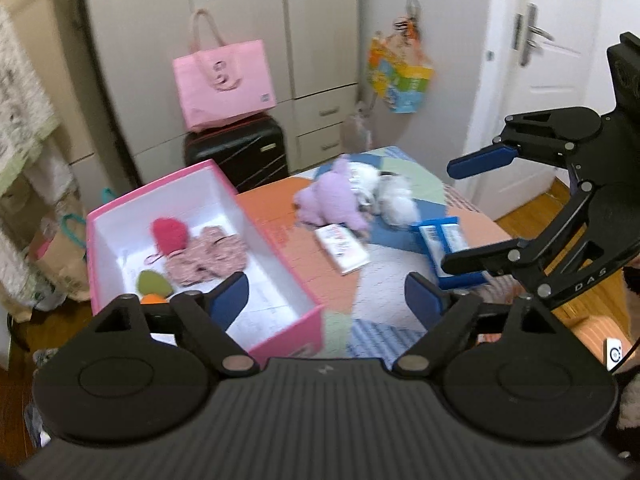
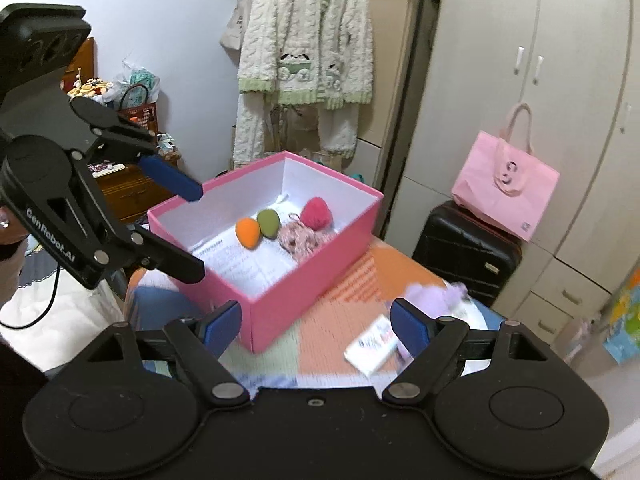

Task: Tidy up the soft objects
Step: 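Move both tools back to the blue wet-wipe pack on the table, then grasp the blue wet-wipe pack with the left tool, then carry the blue wet-wipe pack into the pink box with the left tool, then open the left tool to release the wet-wipe pack in the box, then move both tools back toward the white wipe pack and mesh bath puff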

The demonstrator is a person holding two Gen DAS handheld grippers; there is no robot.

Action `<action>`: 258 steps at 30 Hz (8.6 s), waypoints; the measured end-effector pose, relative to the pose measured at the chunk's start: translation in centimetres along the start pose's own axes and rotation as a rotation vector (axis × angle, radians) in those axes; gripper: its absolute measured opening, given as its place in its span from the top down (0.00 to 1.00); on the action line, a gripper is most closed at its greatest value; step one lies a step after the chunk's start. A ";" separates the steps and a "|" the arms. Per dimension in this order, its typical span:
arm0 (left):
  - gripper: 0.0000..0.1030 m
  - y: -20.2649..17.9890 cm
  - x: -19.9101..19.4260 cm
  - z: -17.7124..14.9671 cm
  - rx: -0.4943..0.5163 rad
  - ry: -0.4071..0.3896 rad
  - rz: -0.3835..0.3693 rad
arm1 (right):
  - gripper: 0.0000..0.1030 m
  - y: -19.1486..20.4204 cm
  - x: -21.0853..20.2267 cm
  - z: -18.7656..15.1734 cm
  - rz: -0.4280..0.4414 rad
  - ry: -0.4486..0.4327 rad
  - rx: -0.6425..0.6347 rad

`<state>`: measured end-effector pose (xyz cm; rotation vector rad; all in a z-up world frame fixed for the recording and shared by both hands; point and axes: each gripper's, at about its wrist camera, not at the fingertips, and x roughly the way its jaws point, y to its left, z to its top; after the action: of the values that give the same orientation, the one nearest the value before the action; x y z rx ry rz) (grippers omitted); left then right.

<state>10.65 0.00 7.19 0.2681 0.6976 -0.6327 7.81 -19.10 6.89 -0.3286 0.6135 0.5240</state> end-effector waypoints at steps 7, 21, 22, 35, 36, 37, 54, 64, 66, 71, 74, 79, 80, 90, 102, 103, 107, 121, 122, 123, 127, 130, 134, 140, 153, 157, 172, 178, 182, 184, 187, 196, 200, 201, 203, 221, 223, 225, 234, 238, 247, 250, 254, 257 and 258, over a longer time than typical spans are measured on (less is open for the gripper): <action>0.11 -5.1 2.5 0.4 0.101 0.018 -0.049 | 0.17 -1.7 -1.9 -5.0 -0.039 0.013 0.060; 0.11 -9.2 11.5 0.2 0.067 0.006 -0.129 | 0.13 -5.7 1.3 -14.5 -0.107 -0.034 0.088; 0.11 -9.5 12.2 0.1 0.077 0.003 -0.128 | 0.13 -6.1 2.0 -15.0 -0.111 -0.028 0.099; 0.17 -10.3 20.8 -1.1 -0.025 0.077 -0.240 | 0.13 -9.4 7.1 -19.0 -0.058 -0.030 0.303; 0.27 -10.3 21.1 -1.3 -0.035 0.068 -0.246 | 0.13 -9.7 7.3 -19.2 -0.047 -0.032 0.320; 0.31 -10.3 21.4 -1.5 -0.043 0.063 -0.249 | 0.13 -9.7 7.5 -19.2 -0.042 -0.037 0.332; 0.70 -12.0 22.6 -2.7 -0.083 0.050 -0.223 | 0.12 -6.0 8.8 -20.6 -0.176 -0.152 0.289; 0.70 -11.8 22.1 -3.4 -0.112 0.033 -0.248 | 0.18 -4.4 8.9 -21.0 -0.241 -0.209 0.324; 0.70 -12.1 21.8 -3.4 -0.101 0.030 -0.242 | 0.19 -4.2 8.7 -20.8 -0.236 -0.208 0.326; 0.57 -12.7 20.6 -3.5 -0.071 0.052 -0.266 | 0.23 -3.7 7.9 -20.5 -0.185 -0.199 0.326; 0.56 -13.4 20.0 -3.9 -0.034 0.063 -0.245 | 0.23 -3.3 7.8 -20.6 -0.159 -0.198 0.337; 0.56 -13.1 18.9 -4.0 -0.032 0.099 -0.258 | 0.24 -2.7 7.3 -19.9 -0.126 -0.169 0.332; 0.56 -13.1 18.7 -4.1 -0.028 0.104 -0.258 | 0.24 -2.6 7.1 -19.7 -0.119 -0.161 0.334; 0.56 -11.6 14.5 -3.4 -0.025 0.141 -0.288 | 0.24 -1.3 5.0 -16.4 -0.048 -0.098 0.310; 0.56 -8.5 9.0 -3.1 -0.075 0.188 -0.310 | 0.24 1.6 3.2 -12.0 0.058 -0.050 0.252; 0.56 -8.2 8.5 -3.1 -0.072 0.188 -0.305 | 0.24 1.9 3.1 -11.6 0.072 -0.050 0.249; 0.56 -7.3 6.1 -3.2 -0.066 0.164 -0.277 | 0.24 2.9 2.7 -9.6 0.104 -0.059 0.211; 0.56 -2.2 -1.3 -3.2 -0.130 0.031 -0.189 | 0.23 6.4 2.2 -2.1 0.195 -0.100 0.081; 0.56 -1.8 -1.6 -3.2 -0.135 0.021 -0.184 | 0.23 6.5 2.3 -1.7 0.198 -0.104 0.075; 0.56 -1.4 -1.8 -3.1 -0.144 0.013 -0.179 | 0.23 6.6 2.4 -1.2 0.201 -0.107 0.069; 0.56 0.5 -2.0 -2.6 -0.169 -0.024 -0.158 | 0.23 6.7 3.6 0.9 0.207 -0.116 0.046; 0.56 2.6 -1.5 -2.2 -0.202 -0.038 -0.143 | 0.23 6.3 5.5 2.5 0.224 -0.113 0.043; 0.56 5.7 0.0 -1.8 -0.261 -0.029 -0.135 | 0.23 5.6 8.7 4.2 0.259 -0.089 0.067; 0.55 10.1 3.5 -1.7 -0.334 0.006 -0.118 | 0.23 4.9 13.8 5.8 0.276 -0.034 0.061; 0.55 15.5 10.5 -2.8 -0.470 0.066 -0.166 | 0.23 2.5 21.3 6.5 0.318 0.112 0.063; 0.56 16.2 12.0 -3.1 -0.479 0.085 -0.185 | 0.23 2.5 22.4 6.6 0.301 0.146 0.031; 0.39 16.0 10.7 -3.3 -0.396 0.053 -0.090 | 0.20 3.4 21.5 6.6 0.197 0.153 -0.091; 0.36 14.8 7.8 -2.7 -0.342 0.034 -0.057 | 0.20 3.3 18.8 6.3 0.186 0.120 -0.086; 0.34 13.4 5.7 -2.4 -0.301 0.012 -0.046 | 0.20 3.2 16.2 6.1 0.171 0.091 -0.090; 0.33 12.4 4.6 -2.3 -0.273 -0.002 -0.037 | 0.20 2.7 14.5 5.8 0.166 0.075 -0.080; 0.33 10.9 3.2 -2.1 -0.240 -0.018 -0.034 | 0.20 1.8 11.9 5.0 0.159 0.059 -0.055; 0.32 6.3 1.1 -1.2 -0.161 -0.041 -0.056 | 0.20 -1.6 4.9 1.2 0.075 0.035 0.021; 0.32 3.9 1.2 -0.8 -0.125 -0.039 -0.071 | 0.20 -3.1 2.7 -0.9 0.023 0.025 0.051; 0.32 3.3 1.4 -0.7 -0.113 -0.038 -0.076 | 0.20 -3.5 2.2 -1.4 0.014 0.021 0.058; 0.32 2.0 1.7 -0.4 -0.085 -0.033 -0.087 | 0.20 -4.2 1.4 -2.2 0.002 0.015 0.075; 0.33 -4.8 9.9 1.2 -0.056 0.034 -0.081 | 0.19 -9.4 3.7 -10.0 -0.055 0.007 0.133; 0.33 -5.1 11.1 1.2 -0.067 0.034 -0.066 | 0.19 -9.4 5.1 -10.9 -0.057 -0.015 0.123; 0.33 -5.3 12.1 1.2 -0.079 0.034 -0.054 | 0.19 -9.6 6.5 -11.6 -0.091 -0.042 0.141; 0.34 -5.1 16.9 1.2 -0.133 0.040 -0.003 | 0.17 -9.7 10.4 -12.3 -0.127 -0.105 0.060; 0.34 -4.8 19.3 0.8 -0.169 0.043 0.046 | 0.17 -10.1 12.0 -12.4 -0.146 -0.091 0.047; 0.34 -4.6 23.2 0.7 -0.182 0.004 0.127 | 0.17 -11.6 14.2 -13.0 -0.163 -0.037 0.063; 0.34 -4.4 24.4 0.3 -0.201 0.020 0.138 | 0.17 -11.8 14.4 -13.2 -0.159 -0.019 0.079; 0.34 -4.2 25.1 -0.4 -0.217 0.013 0.163 | 0.17 -11.5 14.2 -13.6 -0.184 0.005 0.107; 0.34 -4.2 25.4 -0.8 -0.227 -0.003 0.170 | 0.17 -11.6 13.8 -14.1 -0.198 0.007 0.160; 0.34 -4.2 25.5 -1.0 -0.231 -0.007 0.173 | 0.17 -11.7 13.6 -14.2 -0.200 0.004 0.181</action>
<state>22.60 -14.29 -10.70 0.1108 0.7249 -0.3839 17.27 -29.96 -10.93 -0.2162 0.6197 0.2740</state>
